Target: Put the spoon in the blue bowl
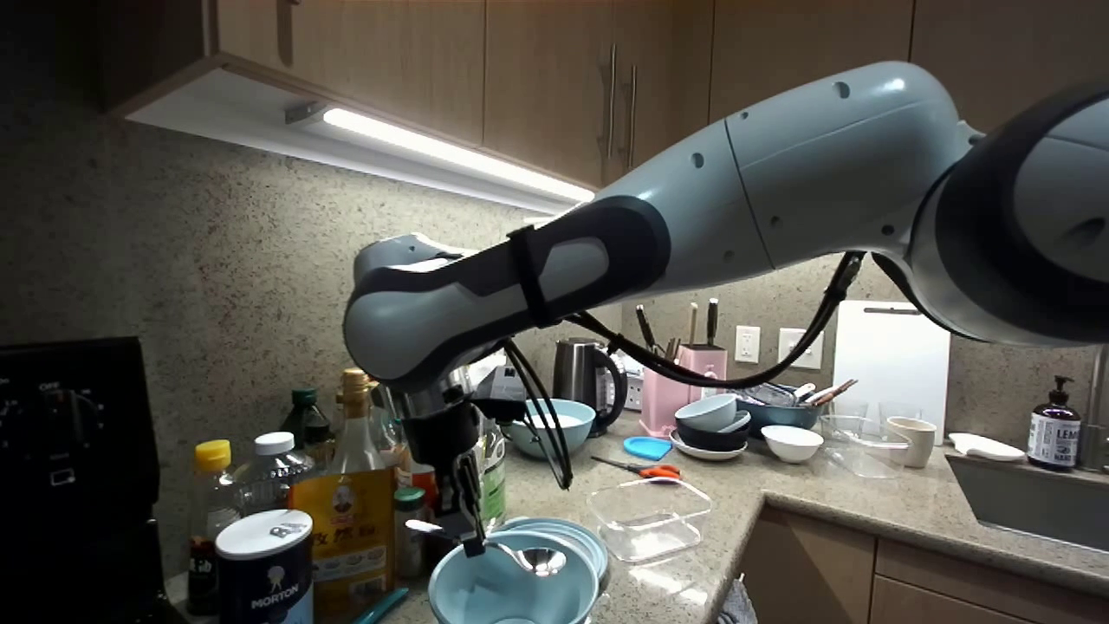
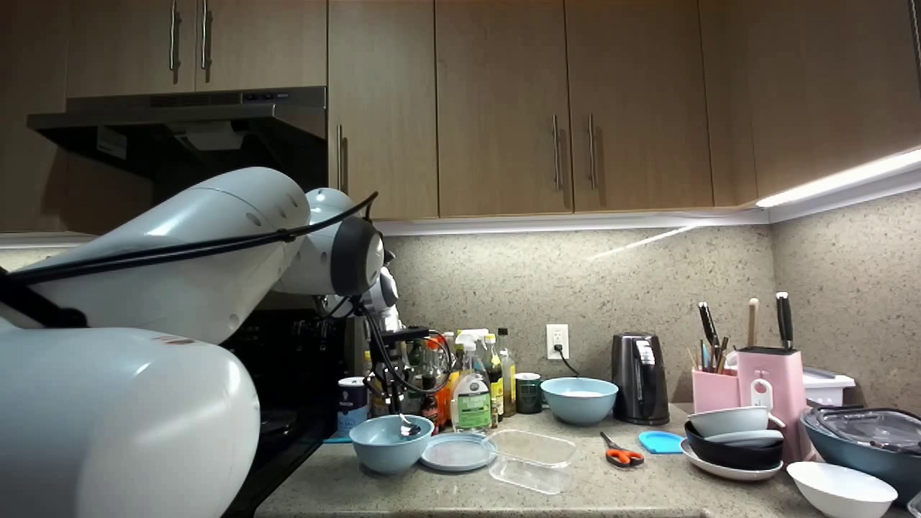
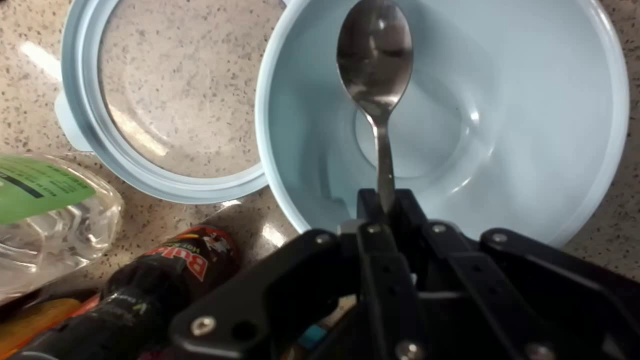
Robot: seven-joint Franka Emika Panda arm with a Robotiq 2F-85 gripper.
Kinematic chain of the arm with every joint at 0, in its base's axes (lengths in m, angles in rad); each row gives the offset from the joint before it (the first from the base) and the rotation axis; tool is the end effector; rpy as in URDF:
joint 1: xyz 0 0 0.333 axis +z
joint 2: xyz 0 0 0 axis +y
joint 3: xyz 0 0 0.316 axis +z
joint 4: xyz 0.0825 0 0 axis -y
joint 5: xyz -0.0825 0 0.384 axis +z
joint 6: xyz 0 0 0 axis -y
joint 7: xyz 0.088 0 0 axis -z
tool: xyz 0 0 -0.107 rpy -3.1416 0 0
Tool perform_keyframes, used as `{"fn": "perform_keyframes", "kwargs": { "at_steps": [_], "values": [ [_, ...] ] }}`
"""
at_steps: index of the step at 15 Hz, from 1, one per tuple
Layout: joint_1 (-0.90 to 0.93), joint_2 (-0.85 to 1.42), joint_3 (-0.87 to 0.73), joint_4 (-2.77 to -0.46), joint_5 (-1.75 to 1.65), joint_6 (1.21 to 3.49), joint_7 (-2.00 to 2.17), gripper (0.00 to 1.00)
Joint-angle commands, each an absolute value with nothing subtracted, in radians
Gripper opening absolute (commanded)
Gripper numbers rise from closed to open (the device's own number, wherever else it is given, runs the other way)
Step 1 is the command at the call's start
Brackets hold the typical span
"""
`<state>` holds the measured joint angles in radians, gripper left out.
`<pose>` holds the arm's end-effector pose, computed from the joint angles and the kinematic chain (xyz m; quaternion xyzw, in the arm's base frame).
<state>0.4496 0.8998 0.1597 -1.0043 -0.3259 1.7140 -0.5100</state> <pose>0.6589 0.3728 0.3014 0.8329 0.5379 -0.0861 0.0979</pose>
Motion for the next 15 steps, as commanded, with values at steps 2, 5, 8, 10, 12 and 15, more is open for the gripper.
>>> {"fn": "perform_keyframes", "kwargs": {
  "at_steps": [2, 5, 8, 10, 12, 15],
  "values": [
    [0.452, 0.915, 0.163, -0.973, -0.330, 1.686, -0.551, 0.43],
    [0.451, 0.913, 0.162, -0.973, -0.329, 1.690, -0.545, 0.62],
    [0.453, 0.905, 0.155, -0.976, -0.335, 1.678, -0.538, 0.80],
    [0.462, 0.892, 0.133, -0.990, -0.364, 1.668, -0.522, 0.93],
    [0.460, 0.871, 0.114, -1.007, -0.382, 1.652, -0.506, 1.00],
    [0.455, 0.838, 0.087, -1.036, -0.396, 1.629, -0.488, 1.00]
  ]
}}
